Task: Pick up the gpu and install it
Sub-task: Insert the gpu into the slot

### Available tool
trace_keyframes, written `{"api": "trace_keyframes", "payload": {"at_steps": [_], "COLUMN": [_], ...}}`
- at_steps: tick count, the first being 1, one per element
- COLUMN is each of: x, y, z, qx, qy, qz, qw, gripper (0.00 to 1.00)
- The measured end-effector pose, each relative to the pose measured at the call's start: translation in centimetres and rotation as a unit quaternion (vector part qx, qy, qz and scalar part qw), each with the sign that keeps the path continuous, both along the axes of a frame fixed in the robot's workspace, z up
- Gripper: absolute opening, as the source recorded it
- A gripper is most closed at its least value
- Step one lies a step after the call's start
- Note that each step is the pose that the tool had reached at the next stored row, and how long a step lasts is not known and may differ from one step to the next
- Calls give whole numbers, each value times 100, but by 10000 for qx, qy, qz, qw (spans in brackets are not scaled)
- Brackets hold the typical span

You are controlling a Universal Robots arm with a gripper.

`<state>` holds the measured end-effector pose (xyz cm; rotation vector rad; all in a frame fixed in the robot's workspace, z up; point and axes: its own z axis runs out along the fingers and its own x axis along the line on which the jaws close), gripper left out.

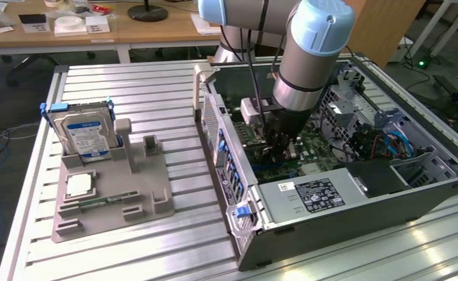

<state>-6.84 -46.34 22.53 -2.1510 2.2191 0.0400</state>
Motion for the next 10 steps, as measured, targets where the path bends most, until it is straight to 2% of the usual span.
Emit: {"api": "trace_keyframes", "payload": {"at_steps": [10], "x": [0], "y": [0], "z": [-23], "qx": [-1], "qy": [1], "qz": [0], "qw": [10000], "gripper": [28]}}
